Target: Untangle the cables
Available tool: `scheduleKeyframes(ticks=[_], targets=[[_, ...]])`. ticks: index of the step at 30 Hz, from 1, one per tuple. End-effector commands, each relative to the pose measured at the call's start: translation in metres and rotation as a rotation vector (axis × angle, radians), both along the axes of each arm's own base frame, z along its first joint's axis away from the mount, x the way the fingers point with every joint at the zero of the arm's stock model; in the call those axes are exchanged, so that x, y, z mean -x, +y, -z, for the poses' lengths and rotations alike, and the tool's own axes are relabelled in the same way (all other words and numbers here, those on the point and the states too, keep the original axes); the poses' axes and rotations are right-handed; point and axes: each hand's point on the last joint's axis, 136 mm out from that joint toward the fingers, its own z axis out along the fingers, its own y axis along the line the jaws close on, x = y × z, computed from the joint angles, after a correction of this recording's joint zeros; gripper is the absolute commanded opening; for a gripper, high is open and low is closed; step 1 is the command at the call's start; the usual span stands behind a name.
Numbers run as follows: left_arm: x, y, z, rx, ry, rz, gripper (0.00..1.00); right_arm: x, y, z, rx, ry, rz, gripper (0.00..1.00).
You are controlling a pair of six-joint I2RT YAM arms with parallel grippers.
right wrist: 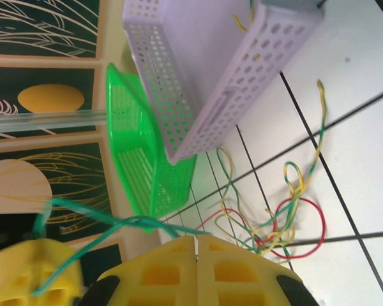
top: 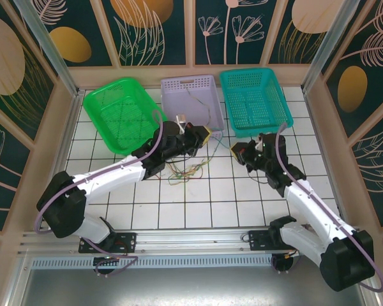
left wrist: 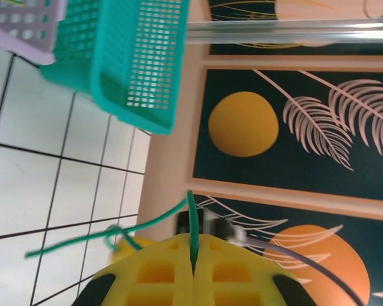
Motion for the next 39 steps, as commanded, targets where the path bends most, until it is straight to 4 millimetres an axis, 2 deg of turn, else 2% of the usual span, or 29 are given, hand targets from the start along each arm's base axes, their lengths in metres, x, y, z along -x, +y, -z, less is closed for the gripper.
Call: scheduleKeyframes(ticks=[1, 5, 9, 14, 15, 17, 18, 20, 22, 26, 31, 34, 39], targets=[[-0.003, 0.002, -0.085, 0.171, -0.26, 0.004, 0.0, 0.013, -0.005, 0.039, -0.101, 0.157, 0.073, 0.0], [0.006, -0.004, -0.107, 0.251, -0.338, 0.068, 0.0, 0.015, -0.001, 0.048, -0.188, 0.204, 0.092, 0.0], [0.009, 0.001, -0.122, 0.323, -0.388, 0.061, 0.0, 0.024, 0.009, 0.054, -0.26, 0.267, 0.061, 0.0], [0.009, 0.001, -0.122, 0.34, -0.412, 0.06, 0.0, 0.037, 0.021, 0.051, -0.348, 0.314, 0.03, 0.0], [0.009, -0.001, -0.118, 0.326, -0.408, 0.068, 0.0, 0.037, 0.02, 0.046, -0.334, 0.291, 0.021, 0.04], [0.01, -0.004, -0.111, 0.274, -0.406, 0.086, 0.0, 0.033, 0.009, 0.032, -0.232, 0.215, 0.026, 0.2], [0.01, -0.006, -0.105, 0.231, -0.401, 0.095, 0.0, 0.027, -0.001, 0.014, -0.16, 0.144, 0.048, 0.28], [0.011, -0.007, -0.097, 0.149, -0.415, 0.109, 0.0, 0.025, -0.022, -0.011, -0.037, 0.067, 0.101, 0.4], [0.011, -0.006, -0.089, 0.085, -0.425, 0.111, 0.0, 0.027, -0.033, -0.036, -0.042, 0.017, 0.149, 0.47], [0.012, -0.007, -0.077, -0.011, -0.454, 0.134, 0.0, 0.03, -0.031, -0.07, -0.19, 0.03, 0.196, 0.48], [0.012, -0.009, -0.067, -0.123, -0.517, 0.164, 0.0, 0.012, -0.024, -0.132, -0.366, -0.036, 0.265, 0.51], [0.013, -0.011, -0.064, -0.161, -0.549, 0.183, 0.0, -0.001, -0.007, -0.144, -0.476, 0.014, 0.264, 0.53], [0.019, -0.021, -0.058, -0.214, -0.589, 0.224, 0.0, -0.018, 0.028, -0.149, -0.648, 0.09, 0.251, 0.55]])
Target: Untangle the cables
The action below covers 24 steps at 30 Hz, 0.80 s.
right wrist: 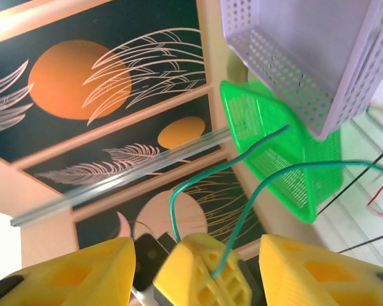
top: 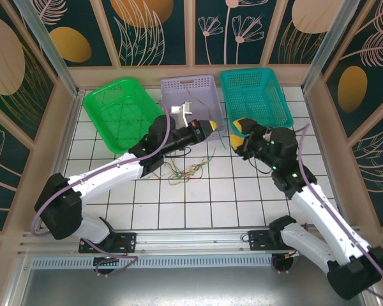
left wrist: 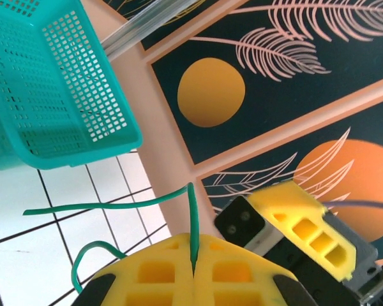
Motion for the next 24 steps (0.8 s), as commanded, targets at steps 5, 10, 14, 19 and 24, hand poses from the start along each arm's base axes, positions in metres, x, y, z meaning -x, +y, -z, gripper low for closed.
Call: scheduleKeyframes(ticks=[5, 10, 14, 19, 24], targets=[[0.016, -0.019, -0.008, -0.075, -0.106, 0.07, 0.0, -0.024, 0.023, -0.021, -0.199, 0.014, 0.046, 0.54], [0.026, -0.02, -0.007, -0.091, -0.123, 0.093, 0.0, -0.036, 0.001, -0.004, -0.157, 0.025, 0.125, 0.49], [0.033, -0.021, 0.007, -0.156, -0.118, 0.113, 0.0, -0.04, -0.001, -0.005, -0.18, 0.015, 0.108, 0.44], [0.026, -0.013, 0.013, -0.207, -0.124, 0.052, 0.0, -0.021, 0.025, -0.013, -0.179, 0.073, -0.053, 0.56], [0.013, -0.007, 0.011, -0.238, -0.138, -0.019, 0.0, 0.017, 0.032, -0.002, -0.137, 0.173, -0.122, 0.66]])
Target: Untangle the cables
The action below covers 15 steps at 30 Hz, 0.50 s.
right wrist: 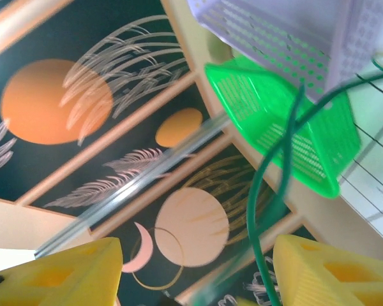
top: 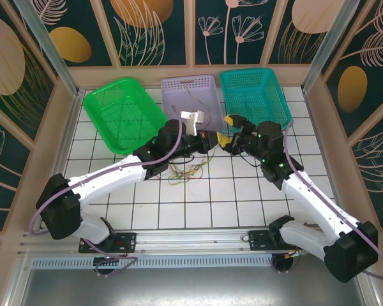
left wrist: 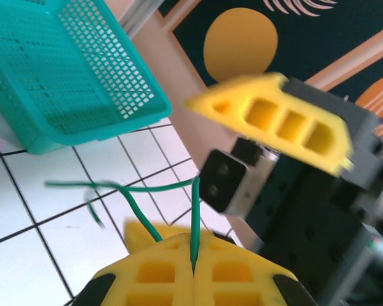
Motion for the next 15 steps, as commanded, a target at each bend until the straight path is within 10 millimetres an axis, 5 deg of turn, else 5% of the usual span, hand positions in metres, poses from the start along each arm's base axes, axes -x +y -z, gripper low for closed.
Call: scheduleKeyframes(ticks=[1, 7, 15], targets=[[-0.008, 0.007, -0.013, -0.029, -0.049, -0.055, 0.0, 0.033, 0.004, -0.018, -0.017, 0.024, -0.088, 0.66], [-0.006, 0.003, -0.012, -0.037, -0.054, -0.028, 0.0, 0.048, -0.014, -0.027, -0.053, 0.01, -0.025, 0.64], [0.001, -0.004, -0.011, -0.012, -0.041, 0.026, 0.0, 0.016, -0.005, -0.03, -0.095, -0.031, 0.019, 0.55]])
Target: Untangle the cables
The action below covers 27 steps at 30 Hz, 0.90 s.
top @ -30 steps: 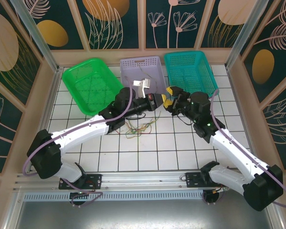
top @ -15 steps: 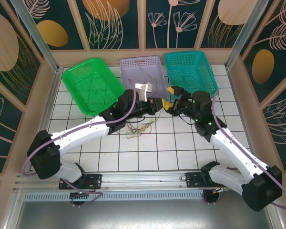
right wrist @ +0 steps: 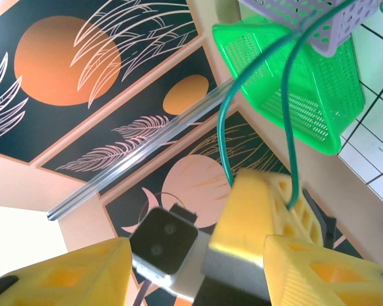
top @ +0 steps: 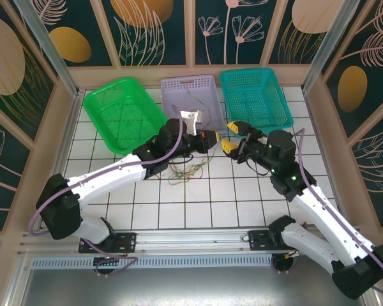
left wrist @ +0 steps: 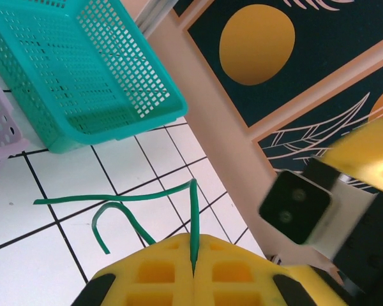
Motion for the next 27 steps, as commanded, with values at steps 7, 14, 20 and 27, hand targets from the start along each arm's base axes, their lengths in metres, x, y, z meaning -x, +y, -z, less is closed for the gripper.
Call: scheduleKeyframes(ticks=[7, 14, 20, 27], targets=[[0.012, -0.01, -0.019, 0.042, -0.032, 0.077, 0.0, -0.036, -0.009, 0.012, -0.038, 0.0, 0.102, 0.5], [0.024, -0.016, -0.011, 0.028, -0.012, 0.125, 0.0, -0.05, -0.014, 0.032, -0.013, 0.016, 0.102, 0.45], [0.03, -0.02, 0.001, -0.005, 0.023, 0.15, 0.0, -0.069, -0.046, 0.019, 0.121, -0.078, 0.148, 0.27], [0.034, -0.03, 0.028, -0.05, 0.085, 0.18, 0.0, -0.101, -0.029, -0.034, 0.39, -0.298, -0.054, 0.03]])
